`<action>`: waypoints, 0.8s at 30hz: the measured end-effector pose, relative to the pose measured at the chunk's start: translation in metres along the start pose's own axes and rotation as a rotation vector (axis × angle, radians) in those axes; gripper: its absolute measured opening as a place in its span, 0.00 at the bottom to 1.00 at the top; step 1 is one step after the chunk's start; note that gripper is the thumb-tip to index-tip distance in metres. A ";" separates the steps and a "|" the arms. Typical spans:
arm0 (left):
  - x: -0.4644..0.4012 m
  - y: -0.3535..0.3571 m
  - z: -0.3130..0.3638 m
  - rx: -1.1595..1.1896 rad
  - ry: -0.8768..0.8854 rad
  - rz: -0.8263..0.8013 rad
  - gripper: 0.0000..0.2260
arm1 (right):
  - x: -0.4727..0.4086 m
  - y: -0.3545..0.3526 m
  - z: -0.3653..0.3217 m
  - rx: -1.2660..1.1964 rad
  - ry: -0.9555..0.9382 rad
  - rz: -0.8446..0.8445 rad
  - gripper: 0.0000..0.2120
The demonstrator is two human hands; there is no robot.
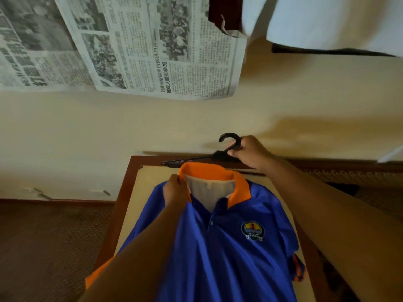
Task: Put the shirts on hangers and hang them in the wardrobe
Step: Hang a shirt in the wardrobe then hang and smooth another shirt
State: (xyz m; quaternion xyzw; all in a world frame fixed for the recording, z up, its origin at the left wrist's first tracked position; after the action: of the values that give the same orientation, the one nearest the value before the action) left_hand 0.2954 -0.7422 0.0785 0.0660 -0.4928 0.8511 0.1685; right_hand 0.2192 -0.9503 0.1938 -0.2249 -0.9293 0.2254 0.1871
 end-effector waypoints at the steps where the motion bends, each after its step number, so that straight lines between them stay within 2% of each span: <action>1: -0.001 -0.002 0.001 -0.031 -0.003 0.000 0.09 | 0.004 -0.010 -0.005 0.005 -0.015 0.012 0.06; 7: -0.007 -0.010 0.003 -0.043 -0.054 0.009 0.12 | 0.023 -0.064 -0.012 0.023 -0.012 0.103 0.06; 9: -0.008 -0.010 0.004 0.001 -0.049 0.014 0.12 | 0.030 -0.076 -0.009 0.015 0.007 0.086 0.04; 11: -0.008 -0.009 0.004 0.080 -0.051 0.022 0.10 | 0.037 -0.079 -0.005 0.010 0.031 0.043 0.06; 15: -0.004 -0.012 0.008 0.184 -0.050 0.019 0.07 | 0.031 -0.052 0.011 0.054 0.093 -0.025 0.04; 20: 0.001 -0.015 0.012 0.115 0.001 0.000 0.05 | 0.013 0.014 0.023 -0.021 0.154 -0.113 0.04; 24: -0.005 -0.018 0.011 0.093 -0.014 0.013 0.06 | -0.005 0.048 0.031 -0.126 0.228 -0.103 0.05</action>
State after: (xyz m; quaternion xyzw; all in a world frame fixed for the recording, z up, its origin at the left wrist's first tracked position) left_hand 0.3057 -0.7446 0.0973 0.0766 -0.4544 0.8736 0.1564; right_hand 0.2251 -0.9247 0.1423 -0.2124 -0.9246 0.1295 0.2884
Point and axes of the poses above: each hand's wrist, its own x-axis away from the middle knuckle, its own y-axis out of the palm, z = x × y, the point moved 1 cm from there along -x, towards the middle knuckle, and after that the axes turned 12 degrees about -x, right-handed, at the moved point
